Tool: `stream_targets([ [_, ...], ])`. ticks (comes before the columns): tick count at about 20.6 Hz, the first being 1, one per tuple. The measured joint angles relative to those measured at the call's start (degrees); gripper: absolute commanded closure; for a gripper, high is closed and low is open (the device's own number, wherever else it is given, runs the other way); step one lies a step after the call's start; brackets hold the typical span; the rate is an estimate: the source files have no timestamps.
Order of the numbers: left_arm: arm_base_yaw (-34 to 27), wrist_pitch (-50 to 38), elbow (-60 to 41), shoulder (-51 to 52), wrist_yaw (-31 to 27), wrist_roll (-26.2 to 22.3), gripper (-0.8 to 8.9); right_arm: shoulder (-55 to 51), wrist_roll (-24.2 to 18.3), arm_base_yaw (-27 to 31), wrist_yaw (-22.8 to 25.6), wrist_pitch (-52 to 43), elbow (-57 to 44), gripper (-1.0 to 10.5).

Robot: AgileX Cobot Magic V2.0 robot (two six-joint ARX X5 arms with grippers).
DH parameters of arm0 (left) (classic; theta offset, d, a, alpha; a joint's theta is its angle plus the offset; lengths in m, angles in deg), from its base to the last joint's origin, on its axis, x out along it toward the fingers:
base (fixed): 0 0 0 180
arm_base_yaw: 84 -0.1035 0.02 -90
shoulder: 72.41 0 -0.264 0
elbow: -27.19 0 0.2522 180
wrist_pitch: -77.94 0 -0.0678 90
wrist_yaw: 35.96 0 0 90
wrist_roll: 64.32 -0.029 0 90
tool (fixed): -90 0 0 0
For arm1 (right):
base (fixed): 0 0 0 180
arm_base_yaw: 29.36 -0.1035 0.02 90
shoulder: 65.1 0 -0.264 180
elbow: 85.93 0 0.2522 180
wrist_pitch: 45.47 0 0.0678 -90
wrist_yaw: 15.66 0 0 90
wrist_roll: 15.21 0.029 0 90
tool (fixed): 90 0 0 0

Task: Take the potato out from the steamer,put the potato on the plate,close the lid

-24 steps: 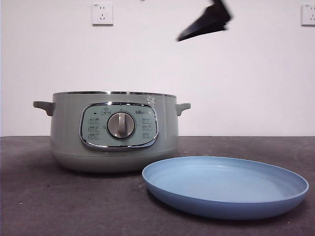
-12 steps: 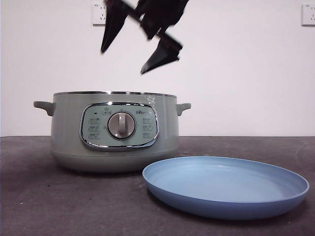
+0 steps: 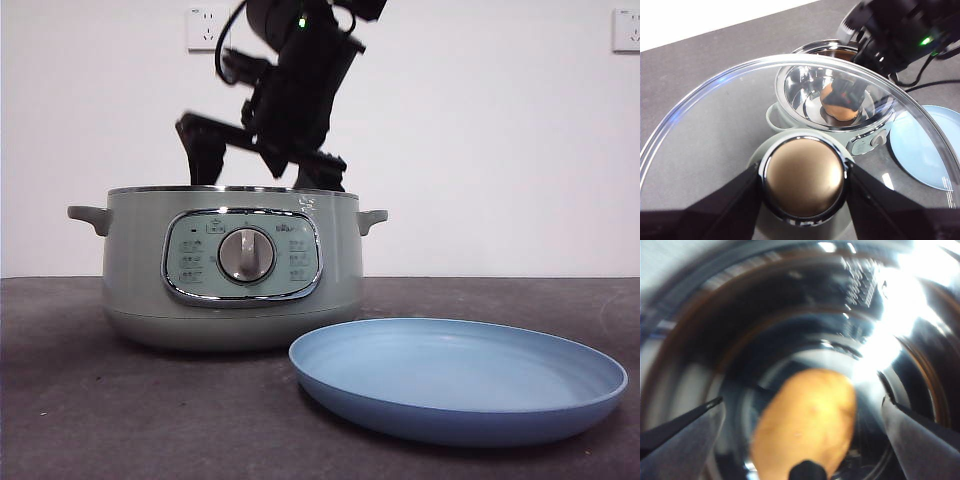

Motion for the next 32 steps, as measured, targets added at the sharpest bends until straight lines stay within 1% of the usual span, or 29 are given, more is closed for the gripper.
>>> stream_targets([
  [2,0.0,0.0,0.0,0.0,0.02,0.0,8.22,1.11,-0.46,0.0,0.42,-0.48,0.04,2.7],
  [3,0.0,0.0,0.0,-0.02,0.02,0.0,8.22,1.18,-0.48,0.0,0.39,-0.48,0.09,3.1],
  [5,0.0,0.0,0.0,0.0,0.02,0.0,8.22,1.18,-0.55,-0.09,0.39,-0.33,0.09,3.5],
  [11,0.0,0.0,0.0,0.0,0.2,0.0,8.22,1.18,-1.07,-0.66,0.39,2.75,0.44,3.6],
  [14,0.0,0.0,0.0,0.0,0.2,0.0,8.22,1.2,-1.09,-0.81,0.33,3.61,0.44,4.5],
  [16,0.0,0.0,0.0,-0.02,0.26,0.0,8.22,1.2,-1.11,-0.87,0.22,4.39,0.46,4.5],
  [20,0.0,0.0,0.0,0.0,0.44,0.0,8.22,1.53,-0.85,-0.96,1.51,5.27,0.46,7.4],
  [21,0.0,0.0,0.0,-0.02,0.46,0.0,8.22,1.62,-0.7,-0.96,1.51,5.2,0.46,8.4],
  [22,0.0,0.0,0.0,-0.02,0.46,0.0,8.22,1.62,-0.66,-0.96,1.51,5.18,0.46,9.7],
  [28,0.0,0.0,0.0,-0.02,0.46,-0.02,8.22,0.79,-0.66,-0.83,1.64,3.69,0.37,9.6],
  [32,0.0,-0.9,0.0,-0.04,1.03,-0.04,8.22,-8.79,-0.85,-0.83,1.64,6.82,0.15,9.6],
])
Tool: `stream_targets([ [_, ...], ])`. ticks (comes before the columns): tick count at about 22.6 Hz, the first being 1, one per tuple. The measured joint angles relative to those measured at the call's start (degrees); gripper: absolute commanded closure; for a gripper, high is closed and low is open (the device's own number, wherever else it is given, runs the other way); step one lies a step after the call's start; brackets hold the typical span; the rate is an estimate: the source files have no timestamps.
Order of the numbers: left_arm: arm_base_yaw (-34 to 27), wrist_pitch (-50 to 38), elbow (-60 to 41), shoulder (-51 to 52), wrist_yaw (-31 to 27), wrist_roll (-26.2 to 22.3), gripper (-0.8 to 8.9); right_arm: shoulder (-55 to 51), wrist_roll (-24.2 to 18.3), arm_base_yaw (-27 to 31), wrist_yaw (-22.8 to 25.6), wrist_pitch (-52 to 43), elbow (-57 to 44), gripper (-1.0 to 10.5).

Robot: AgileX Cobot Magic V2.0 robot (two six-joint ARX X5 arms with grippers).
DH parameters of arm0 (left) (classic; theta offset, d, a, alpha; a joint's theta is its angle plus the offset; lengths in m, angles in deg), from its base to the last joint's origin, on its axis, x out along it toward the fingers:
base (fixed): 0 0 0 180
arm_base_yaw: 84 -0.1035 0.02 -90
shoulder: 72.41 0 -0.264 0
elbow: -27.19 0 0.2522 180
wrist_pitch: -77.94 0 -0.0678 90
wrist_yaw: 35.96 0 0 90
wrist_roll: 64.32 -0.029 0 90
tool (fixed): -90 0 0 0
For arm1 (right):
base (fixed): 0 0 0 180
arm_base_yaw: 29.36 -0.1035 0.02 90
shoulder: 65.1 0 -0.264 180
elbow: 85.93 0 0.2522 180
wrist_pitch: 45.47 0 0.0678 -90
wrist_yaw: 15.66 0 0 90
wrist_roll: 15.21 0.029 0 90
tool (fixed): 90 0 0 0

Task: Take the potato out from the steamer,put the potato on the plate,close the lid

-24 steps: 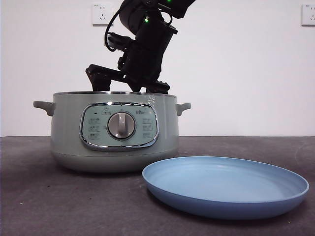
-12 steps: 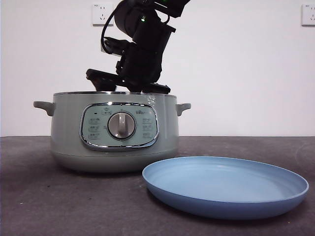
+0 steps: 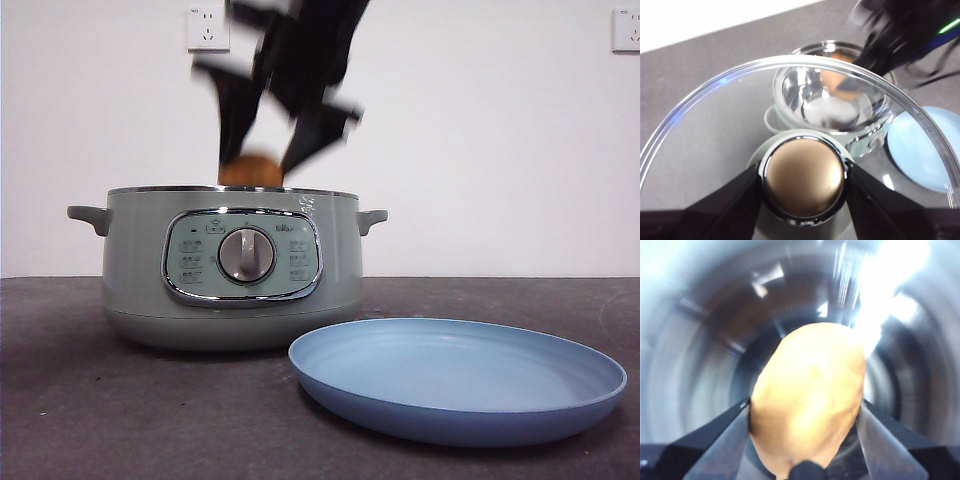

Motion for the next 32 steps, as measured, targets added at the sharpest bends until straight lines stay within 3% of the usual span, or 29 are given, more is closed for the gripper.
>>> stream_targets([
  [8,0.0,-3.69,0.0,-1.88,4.22,-0.66,8.22,-20.28,-1.77,0.11,3.67,21.53,0.11,9.6],
  [11,0.02,-5.46,0.0,-2.58,5.73,-0.68,8.22,-25.18,-1.88,0.11,4.55,23.69,-3.65,9.6],
  [21,0.0,-7.74,0.0,-5.35,8.41,-1.09,8.22,-38.97,1.57,0.11,4.52,8.44,-36.26,9.6],
  [32,0.0,-8.39,0.0,-8.46,8.39,-1.73,8.22,-39.56,5.44,0.11,4.35,-11.54,-58.34,9.6],
])
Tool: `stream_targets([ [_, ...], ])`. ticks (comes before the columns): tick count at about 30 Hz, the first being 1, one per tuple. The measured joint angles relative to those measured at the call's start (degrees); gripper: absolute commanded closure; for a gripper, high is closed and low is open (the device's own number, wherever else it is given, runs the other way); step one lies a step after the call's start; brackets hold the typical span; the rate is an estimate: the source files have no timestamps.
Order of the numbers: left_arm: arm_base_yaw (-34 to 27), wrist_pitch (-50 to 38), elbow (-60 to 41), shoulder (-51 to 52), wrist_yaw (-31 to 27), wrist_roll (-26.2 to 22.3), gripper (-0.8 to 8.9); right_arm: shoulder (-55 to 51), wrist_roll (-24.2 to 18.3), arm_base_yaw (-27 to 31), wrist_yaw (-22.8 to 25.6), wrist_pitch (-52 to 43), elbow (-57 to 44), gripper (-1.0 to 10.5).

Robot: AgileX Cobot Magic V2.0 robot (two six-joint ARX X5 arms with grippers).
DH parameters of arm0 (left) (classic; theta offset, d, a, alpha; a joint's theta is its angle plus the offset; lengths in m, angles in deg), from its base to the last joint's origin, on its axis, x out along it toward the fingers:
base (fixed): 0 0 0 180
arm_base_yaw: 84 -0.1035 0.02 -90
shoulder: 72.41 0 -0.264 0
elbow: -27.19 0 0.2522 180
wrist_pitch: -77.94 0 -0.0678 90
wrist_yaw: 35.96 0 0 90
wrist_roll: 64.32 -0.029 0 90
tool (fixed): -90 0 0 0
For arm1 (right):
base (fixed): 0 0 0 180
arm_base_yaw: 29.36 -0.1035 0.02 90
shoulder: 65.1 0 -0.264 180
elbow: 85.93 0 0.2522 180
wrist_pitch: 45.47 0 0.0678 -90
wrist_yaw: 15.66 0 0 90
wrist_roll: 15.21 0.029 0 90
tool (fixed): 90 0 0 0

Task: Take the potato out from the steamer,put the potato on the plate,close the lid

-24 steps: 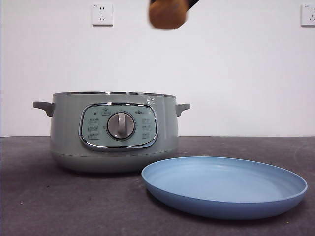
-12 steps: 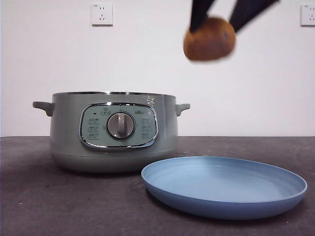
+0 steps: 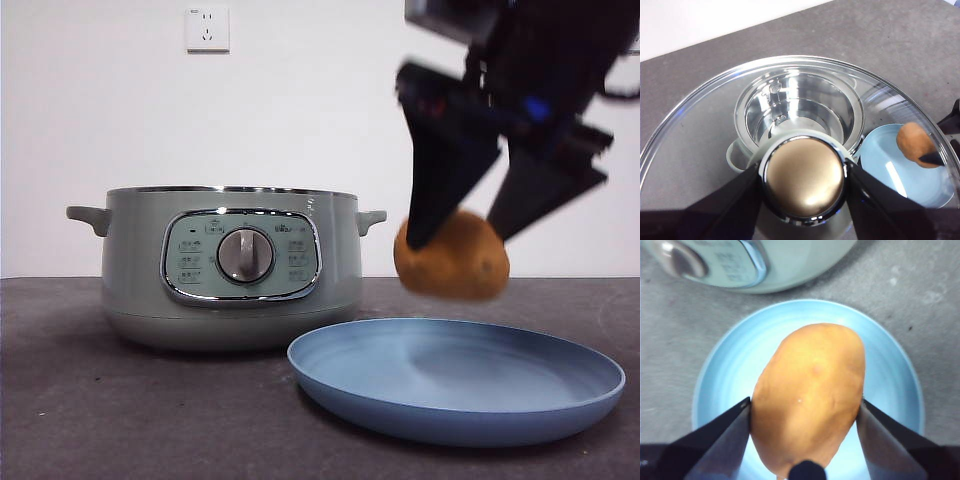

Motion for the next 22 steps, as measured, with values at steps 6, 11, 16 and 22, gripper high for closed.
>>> stream_targets([
  [6,0.0,-2.6,0.0,-1.88,1.27,-0.28,8.23,2.01,0.72,0.0,0.0,-6.78,-6.73,9.6],
  [11,0.37,-5.95,0.0,-4.17,2.86,-0.39,8.23,3.8,0.81,0.0,0.0,-8.57,-8.09,9.6],
  [16,1.22,-8.35,0.0,-8.02,3.04,-0.46,8.23,4.33,1.03,0.0,0.02,-9.33,-8.09,8.1],
  [22,2.45,-12.87,0.0,-14.43,3.06,-1.73,8.22,4.33,1.92,0.0,0.02,-9.35,-8.09,2.8],
])
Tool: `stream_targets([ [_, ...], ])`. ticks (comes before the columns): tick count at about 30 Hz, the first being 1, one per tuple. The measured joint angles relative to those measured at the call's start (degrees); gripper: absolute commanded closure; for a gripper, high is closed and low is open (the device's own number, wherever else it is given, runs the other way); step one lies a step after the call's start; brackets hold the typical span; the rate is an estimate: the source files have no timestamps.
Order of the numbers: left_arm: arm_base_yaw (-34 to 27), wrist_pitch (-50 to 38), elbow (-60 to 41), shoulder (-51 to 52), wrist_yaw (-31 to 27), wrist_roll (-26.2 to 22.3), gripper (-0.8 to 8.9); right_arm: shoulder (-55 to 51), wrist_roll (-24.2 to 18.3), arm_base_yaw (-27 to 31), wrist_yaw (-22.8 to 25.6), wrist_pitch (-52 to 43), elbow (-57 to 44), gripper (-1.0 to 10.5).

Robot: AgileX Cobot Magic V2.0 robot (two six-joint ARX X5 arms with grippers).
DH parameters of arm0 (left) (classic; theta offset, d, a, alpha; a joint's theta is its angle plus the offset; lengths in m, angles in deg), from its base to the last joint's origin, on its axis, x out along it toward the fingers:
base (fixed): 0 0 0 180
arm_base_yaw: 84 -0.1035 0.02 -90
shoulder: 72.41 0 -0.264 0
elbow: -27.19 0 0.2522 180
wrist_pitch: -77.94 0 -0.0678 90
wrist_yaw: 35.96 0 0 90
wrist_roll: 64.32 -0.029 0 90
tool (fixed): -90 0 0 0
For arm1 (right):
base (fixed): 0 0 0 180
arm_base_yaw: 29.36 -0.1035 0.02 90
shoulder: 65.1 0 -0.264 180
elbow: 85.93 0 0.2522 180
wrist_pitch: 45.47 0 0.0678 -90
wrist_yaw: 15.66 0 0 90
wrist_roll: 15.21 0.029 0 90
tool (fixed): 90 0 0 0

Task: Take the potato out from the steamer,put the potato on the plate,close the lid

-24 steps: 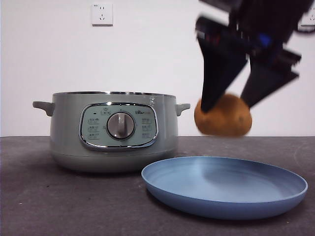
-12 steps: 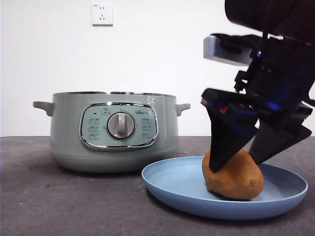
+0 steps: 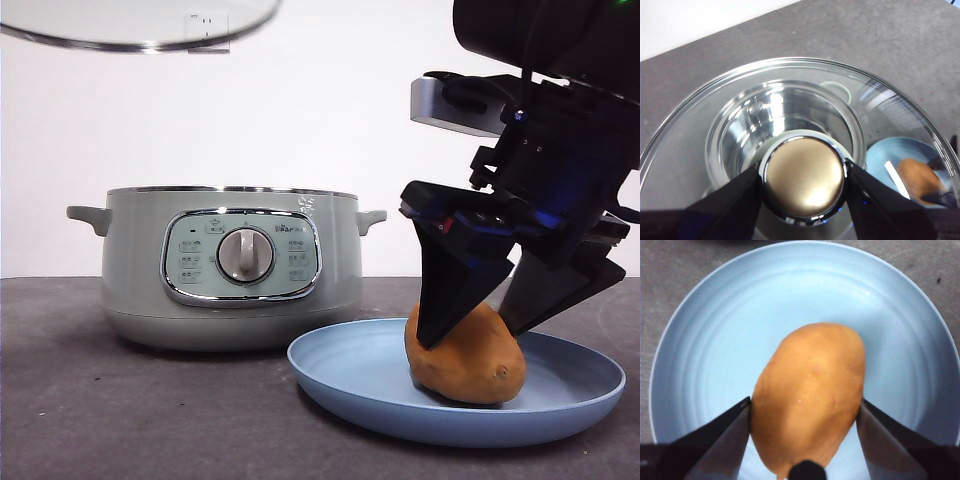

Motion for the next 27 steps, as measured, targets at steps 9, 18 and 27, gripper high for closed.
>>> stream_targets([
  [9,0.87,-9.03,0.0,-10.38,0.02,-1.33,8.23,-1.66,0.37,0.0,0.15,0.46,-0.02,2.8],
  [18,1.16,-14.75,-0.02,-18.38,-0.02,-1.73,8.23,-14.78,2.23,0.0,0.17,2.12,0.0,2.9],
  [27,2.47,-19.5,-0.02,-23.85,-0.55,-1.75,8.23,-34.75,3.61,0.02,1.9,4.0,0.0,2.9],
])
